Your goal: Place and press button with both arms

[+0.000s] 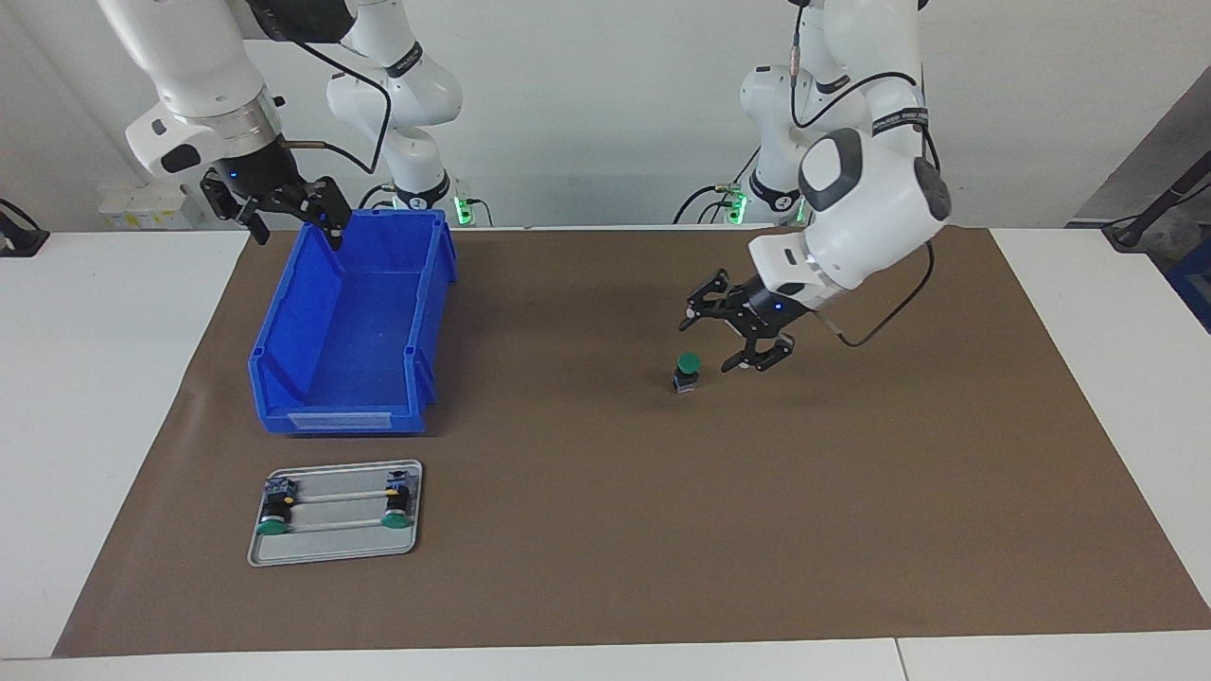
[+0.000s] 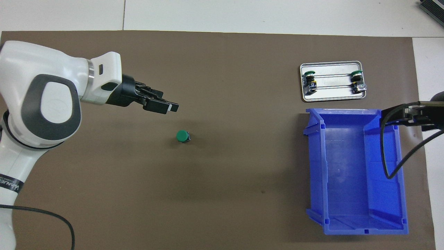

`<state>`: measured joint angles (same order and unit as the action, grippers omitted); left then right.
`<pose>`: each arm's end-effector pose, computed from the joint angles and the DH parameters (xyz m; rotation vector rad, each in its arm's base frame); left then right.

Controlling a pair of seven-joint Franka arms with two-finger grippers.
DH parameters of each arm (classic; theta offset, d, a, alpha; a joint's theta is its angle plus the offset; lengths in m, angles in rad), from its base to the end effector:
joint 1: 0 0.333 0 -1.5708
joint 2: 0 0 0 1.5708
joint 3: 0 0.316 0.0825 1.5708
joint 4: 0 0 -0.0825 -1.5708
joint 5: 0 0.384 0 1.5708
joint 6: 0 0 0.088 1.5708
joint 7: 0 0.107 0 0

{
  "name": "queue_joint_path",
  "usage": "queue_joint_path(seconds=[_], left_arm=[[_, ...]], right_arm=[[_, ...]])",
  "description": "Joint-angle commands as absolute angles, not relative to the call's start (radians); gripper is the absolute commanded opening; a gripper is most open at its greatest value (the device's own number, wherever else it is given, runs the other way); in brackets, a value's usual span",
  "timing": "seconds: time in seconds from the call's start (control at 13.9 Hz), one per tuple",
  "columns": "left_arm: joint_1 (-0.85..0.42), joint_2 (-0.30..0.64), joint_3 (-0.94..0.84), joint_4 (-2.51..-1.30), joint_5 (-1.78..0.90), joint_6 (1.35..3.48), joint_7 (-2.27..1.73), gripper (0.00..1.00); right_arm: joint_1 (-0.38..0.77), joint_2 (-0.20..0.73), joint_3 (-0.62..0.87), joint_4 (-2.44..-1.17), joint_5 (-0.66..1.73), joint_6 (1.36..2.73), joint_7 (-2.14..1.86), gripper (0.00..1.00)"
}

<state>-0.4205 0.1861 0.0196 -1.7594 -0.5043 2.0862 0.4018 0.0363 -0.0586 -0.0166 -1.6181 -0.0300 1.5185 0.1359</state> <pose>0.5718 -0.2692 0.4766 2.5715 -0.7701 0.1887 0.5304 0.0068 0.6296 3.1036 -0.1819 -0.0601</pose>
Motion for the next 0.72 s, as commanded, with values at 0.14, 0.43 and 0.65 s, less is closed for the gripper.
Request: queue_joint_path(seconds=[0.14,0.43,0.65], left_arm=[[-0.534,0.167,0.037,-1.81,-0.229,2.135,0.14,0.8],[-0.551,0.1,0.035,-1.957,-0.18,2.141,0.081,0.43],[-0.551,0.083,0.035,-2.003,-0.175,2.146,0.054,0.1]], right_arm=[[0.044,-0.077,-0.028,-1.635,-0.015,1.532,0.135,1.0],[0.043,-0.077,-0.028,-1.635,-0.015,1.532,0.135,1.0],[0.044,-0.077,-0.028,-1.635,-0.015,1.532,0.135,1.0]])
